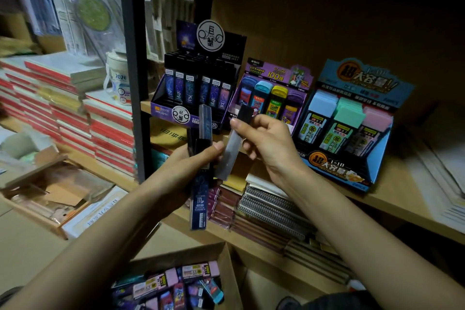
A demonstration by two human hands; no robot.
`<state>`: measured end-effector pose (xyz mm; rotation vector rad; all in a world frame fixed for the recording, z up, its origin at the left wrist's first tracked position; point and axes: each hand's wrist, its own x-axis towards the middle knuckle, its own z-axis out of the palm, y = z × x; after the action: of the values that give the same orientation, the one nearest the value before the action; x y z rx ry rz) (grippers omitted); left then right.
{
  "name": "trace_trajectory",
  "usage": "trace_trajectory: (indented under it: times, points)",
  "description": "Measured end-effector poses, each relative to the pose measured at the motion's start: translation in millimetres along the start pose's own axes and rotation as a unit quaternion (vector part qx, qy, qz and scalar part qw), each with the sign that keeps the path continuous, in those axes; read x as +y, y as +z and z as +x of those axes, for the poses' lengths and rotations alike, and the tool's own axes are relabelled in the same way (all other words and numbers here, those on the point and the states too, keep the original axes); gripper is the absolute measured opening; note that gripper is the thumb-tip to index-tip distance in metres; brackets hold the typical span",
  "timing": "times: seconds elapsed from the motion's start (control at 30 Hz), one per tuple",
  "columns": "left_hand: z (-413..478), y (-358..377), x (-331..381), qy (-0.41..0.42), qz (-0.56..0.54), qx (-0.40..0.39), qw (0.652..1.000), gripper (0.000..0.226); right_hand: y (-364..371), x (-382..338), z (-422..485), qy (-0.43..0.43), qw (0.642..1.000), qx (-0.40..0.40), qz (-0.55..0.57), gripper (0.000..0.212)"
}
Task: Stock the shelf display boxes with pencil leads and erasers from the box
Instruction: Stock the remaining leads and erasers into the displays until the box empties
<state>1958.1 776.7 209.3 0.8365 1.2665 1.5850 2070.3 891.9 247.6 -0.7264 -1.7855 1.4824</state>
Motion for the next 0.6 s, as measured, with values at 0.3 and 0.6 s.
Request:
trace_trajectory:
  times: [0.3, 0.6]
  points:
    - [-1, -5, 1, 0.02, -0.014, -0.017, 1.0, 0.036, 15, -7, 10, 0.021, 0.991, -0.077, 0.112, 0.015]
    - [7, -38, 9, 0.051, 0.088, 0.08, 0.992, 0.038, 41, -12, 35, 0.037, 0.997, -0.058, 0.02, 0.009]
